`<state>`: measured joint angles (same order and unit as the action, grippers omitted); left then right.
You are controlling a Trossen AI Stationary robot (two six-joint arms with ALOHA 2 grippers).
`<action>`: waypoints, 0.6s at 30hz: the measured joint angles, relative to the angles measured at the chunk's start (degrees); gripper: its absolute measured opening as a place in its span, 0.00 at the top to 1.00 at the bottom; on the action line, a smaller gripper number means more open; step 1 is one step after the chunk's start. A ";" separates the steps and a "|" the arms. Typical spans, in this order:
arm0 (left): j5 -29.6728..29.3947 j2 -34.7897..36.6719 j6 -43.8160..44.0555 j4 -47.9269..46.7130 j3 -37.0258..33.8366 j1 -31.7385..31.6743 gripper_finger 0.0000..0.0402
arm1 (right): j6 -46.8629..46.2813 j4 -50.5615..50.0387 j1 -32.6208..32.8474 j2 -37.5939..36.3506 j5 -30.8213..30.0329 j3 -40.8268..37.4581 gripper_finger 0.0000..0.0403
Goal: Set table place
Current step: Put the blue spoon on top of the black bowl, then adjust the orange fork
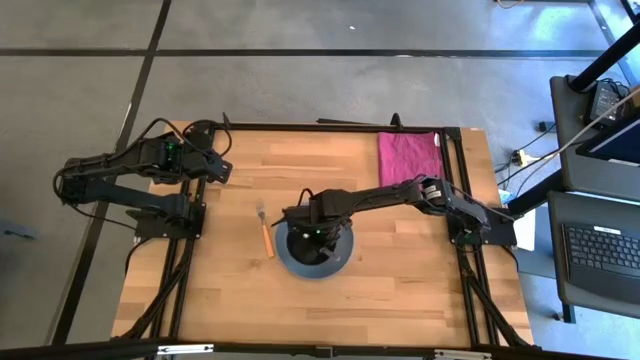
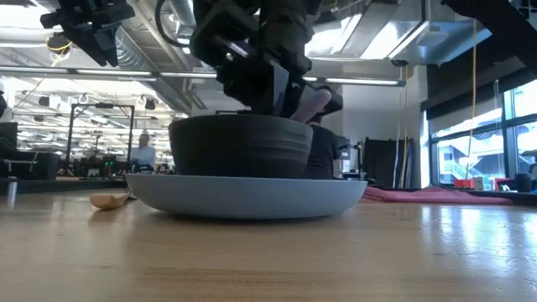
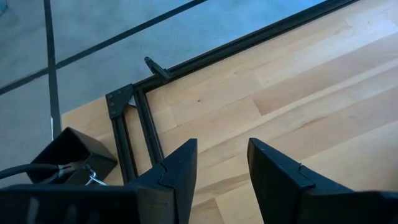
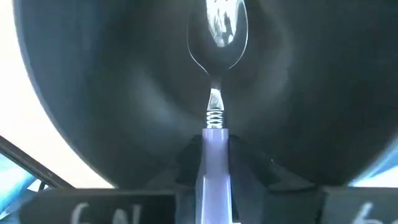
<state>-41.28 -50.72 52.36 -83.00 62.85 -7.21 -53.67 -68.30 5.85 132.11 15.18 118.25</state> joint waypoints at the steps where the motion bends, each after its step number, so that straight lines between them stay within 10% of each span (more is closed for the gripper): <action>1: -0.01 0.00 0.00 0.00 0.00 -0.02 0.66 | -0.01 0.64 0.04 0.00 0.05 -0.52 0.84; 18: 0.01 0.00 -0.04 0.00 0.00 -0.01 0.66 | 1.16 0.62 -0.94 0.00 0.95 0.75 0.66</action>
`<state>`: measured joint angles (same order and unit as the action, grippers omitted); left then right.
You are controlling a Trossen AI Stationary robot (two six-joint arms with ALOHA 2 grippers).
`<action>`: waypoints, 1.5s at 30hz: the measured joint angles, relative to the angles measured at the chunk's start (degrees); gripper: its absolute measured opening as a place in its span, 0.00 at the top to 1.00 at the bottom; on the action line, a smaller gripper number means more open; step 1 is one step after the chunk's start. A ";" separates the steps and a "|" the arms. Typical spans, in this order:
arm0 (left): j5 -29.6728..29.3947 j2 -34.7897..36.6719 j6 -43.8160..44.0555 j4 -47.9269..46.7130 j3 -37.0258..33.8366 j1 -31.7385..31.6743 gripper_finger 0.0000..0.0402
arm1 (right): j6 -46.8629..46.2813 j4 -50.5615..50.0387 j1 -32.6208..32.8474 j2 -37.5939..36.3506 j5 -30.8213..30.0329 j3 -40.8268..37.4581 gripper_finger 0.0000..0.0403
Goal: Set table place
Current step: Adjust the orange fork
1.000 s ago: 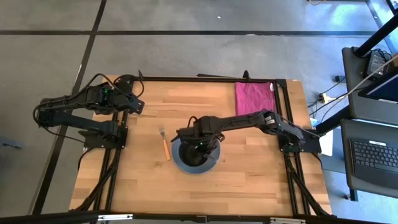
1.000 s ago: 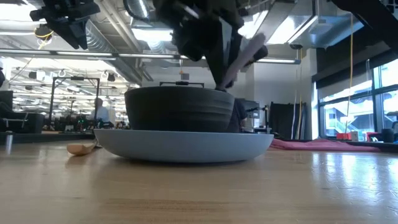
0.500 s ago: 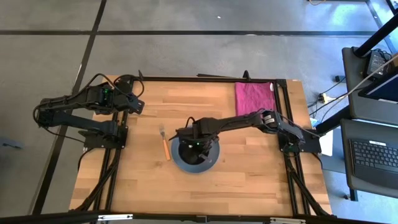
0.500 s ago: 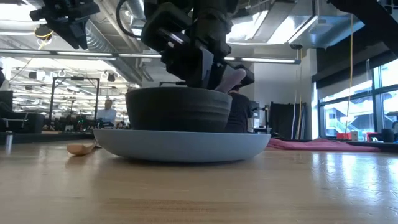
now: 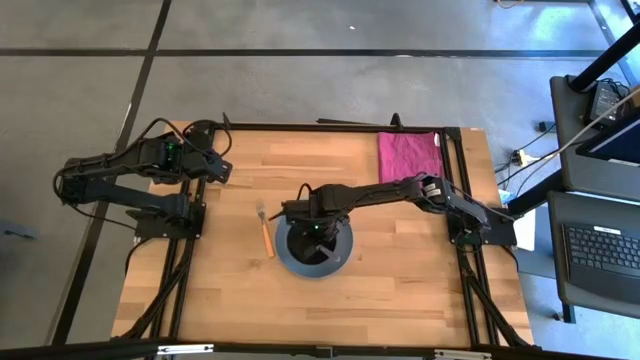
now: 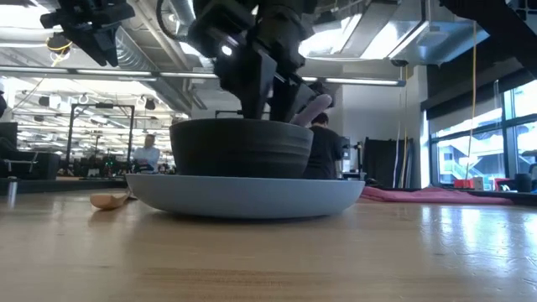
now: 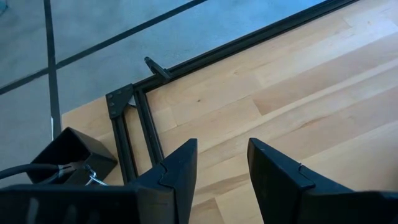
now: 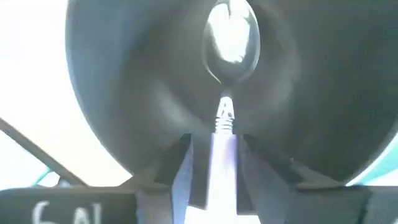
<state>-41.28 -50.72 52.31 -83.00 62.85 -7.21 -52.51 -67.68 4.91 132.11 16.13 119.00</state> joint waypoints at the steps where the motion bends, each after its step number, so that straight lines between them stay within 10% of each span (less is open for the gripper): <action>1: 0.00 0.00 0.00 -0.02 0.00 -0.01 0.66 | 0.76 -0.09 -0.28 0.00 0.05 0.77 0.66; 14: 4.03 0.04 0.01 0.04 -0.87 0.01 0.67 | 2.08 -2.58 -5.41 -0.14 -0.57 16.08 0.66; 22: 10.12 0.22 1.04 1.25 -15.69 2.79 0.80 | 3.34 11.64 -5.88 -3.14 -0.89 15.91 0.66; 27: 12.93 -0.57 -2.27 6.97 -21.69 5.89 0.98 | 3.88 17.43 -5.92 -3.45 -0.99 16.05 0.66; 32: 8.56 -1.79 -5.83 15.31 -21.75 6.04 0.99 | 6.26 19.26 -5.92 -3.45 -1.04 16.02 0.66; 45: 21.92 -4.72 -4.42 35.02 -35.23 2.67 1.00 | 8.00 18.94 -5.92 -3.43 -1.00 16.00 0.66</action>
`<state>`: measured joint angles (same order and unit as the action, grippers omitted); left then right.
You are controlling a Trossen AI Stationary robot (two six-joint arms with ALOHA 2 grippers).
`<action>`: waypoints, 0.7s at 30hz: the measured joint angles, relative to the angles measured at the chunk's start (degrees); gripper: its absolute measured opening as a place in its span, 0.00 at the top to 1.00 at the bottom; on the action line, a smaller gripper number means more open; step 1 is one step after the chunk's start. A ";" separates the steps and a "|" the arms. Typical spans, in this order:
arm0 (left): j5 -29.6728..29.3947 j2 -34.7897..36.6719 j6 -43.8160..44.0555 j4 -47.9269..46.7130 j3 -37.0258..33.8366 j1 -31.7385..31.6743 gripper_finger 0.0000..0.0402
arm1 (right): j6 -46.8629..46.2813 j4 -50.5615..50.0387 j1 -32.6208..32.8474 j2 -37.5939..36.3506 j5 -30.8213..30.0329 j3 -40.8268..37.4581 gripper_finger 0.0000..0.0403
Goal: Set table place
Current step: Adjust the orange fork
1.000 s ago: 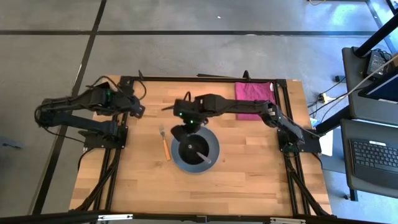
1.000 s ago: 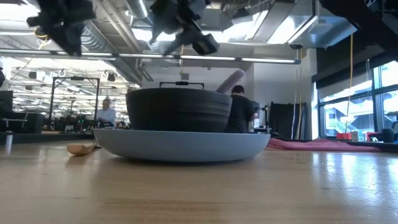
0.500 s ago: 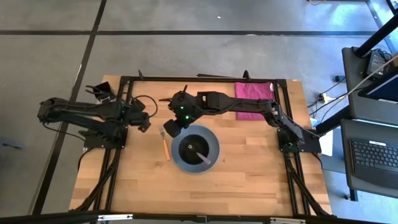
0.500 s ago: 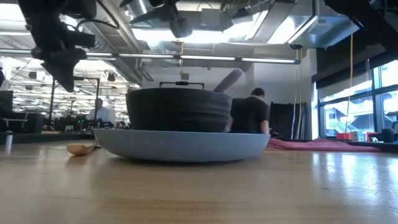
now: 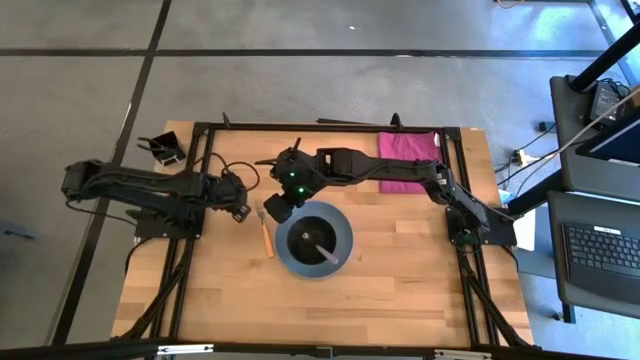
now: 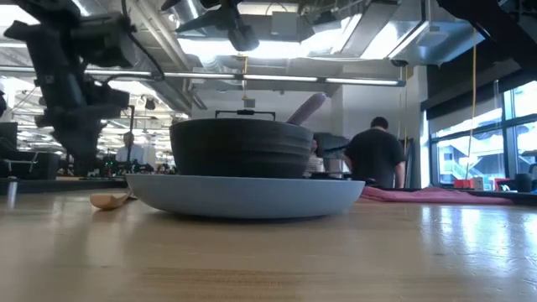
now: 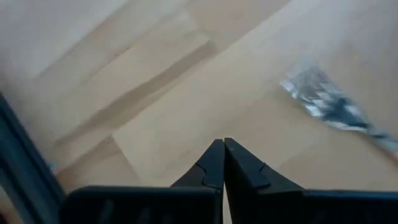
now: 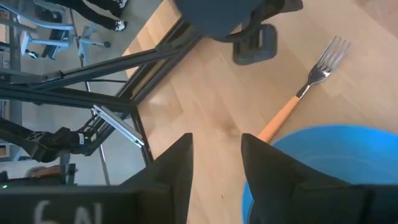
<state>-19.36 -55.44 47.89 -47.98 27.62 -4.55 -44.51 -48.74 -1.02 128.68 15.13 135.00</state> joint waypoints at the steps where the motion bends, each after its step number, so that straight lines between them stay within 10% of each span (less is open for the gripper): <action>1: 0.26 -0.03 0.51 0.19 -0.58 -0.52 1.00 | 0.00 -0.04 0.00 -0.01 0.01 0.00 0.66; 21: 6.76 -0.06 -5.06 19.31 -6.69 -10.05 1.00 | 0.02 -0.36 0.20 0.00 0.03 0.00 0.66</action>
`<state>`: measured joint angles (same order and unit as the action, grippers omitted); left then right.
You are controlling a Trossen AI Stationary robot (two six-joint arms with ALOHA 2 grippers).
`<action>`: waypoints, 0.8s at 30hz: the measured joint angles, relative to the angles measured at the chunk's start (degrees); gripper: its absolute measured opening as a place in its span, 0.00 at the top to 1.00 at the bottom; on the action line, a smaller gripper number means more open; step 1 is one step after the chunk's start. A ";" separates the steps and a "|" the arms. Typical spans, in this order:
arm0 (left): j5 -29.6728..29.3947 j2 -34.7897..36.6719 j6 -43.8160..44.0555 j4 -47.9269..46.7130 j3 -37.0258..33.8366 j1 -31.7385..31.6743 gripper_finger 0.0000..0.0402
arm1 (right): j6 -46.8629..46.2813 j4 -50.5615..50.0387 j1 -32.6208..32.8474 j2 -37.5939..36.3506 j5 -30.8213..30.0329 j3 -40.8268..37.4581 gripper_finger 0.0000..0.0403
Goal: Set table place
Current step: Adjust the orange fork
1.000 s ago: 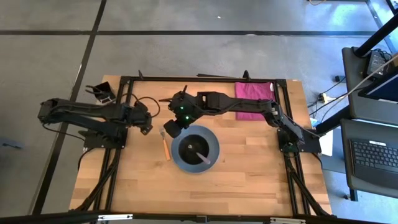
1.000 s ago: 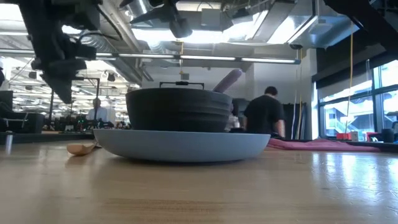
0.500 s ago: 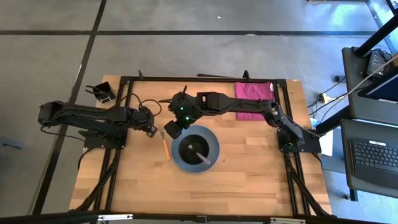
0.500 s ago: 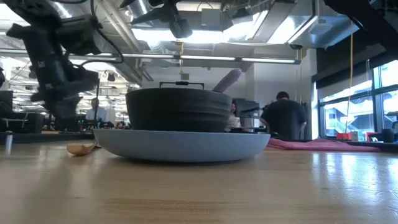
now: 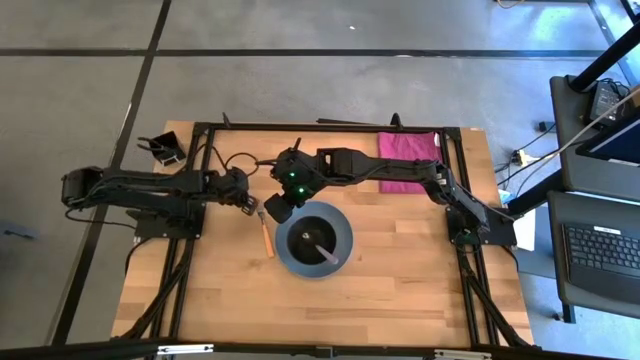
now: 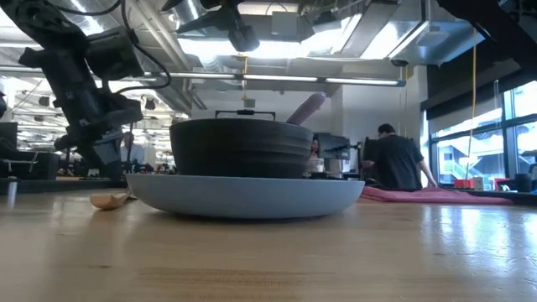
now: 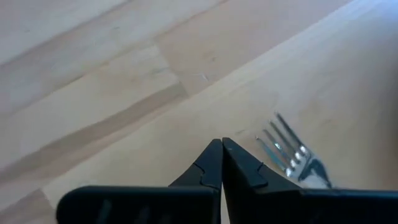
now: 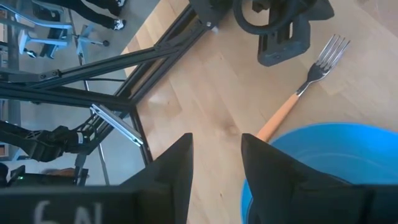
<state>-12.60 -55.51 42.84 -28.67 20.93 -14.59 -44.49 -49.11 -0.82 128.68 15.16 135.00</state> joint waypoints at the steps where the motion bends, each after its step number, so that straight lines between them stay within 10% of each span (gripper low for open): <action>1: 0.50 0.00 0.03 0.40 0.00 -0.36 1.00 | 0.00 -0.01 0.00 0.00 0.00 0.00 0.66; 24: 3.00 -7.13 0.65 5.20 -0.04 -0.78 1.00 | 0.00 0.00 0.00 0.02 -0.07 0.00 0.66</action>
<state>-9.60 -62.64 43.48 -23.46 20.88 -15.38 -44.49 -49.10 -0.82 128.70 15.09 135.00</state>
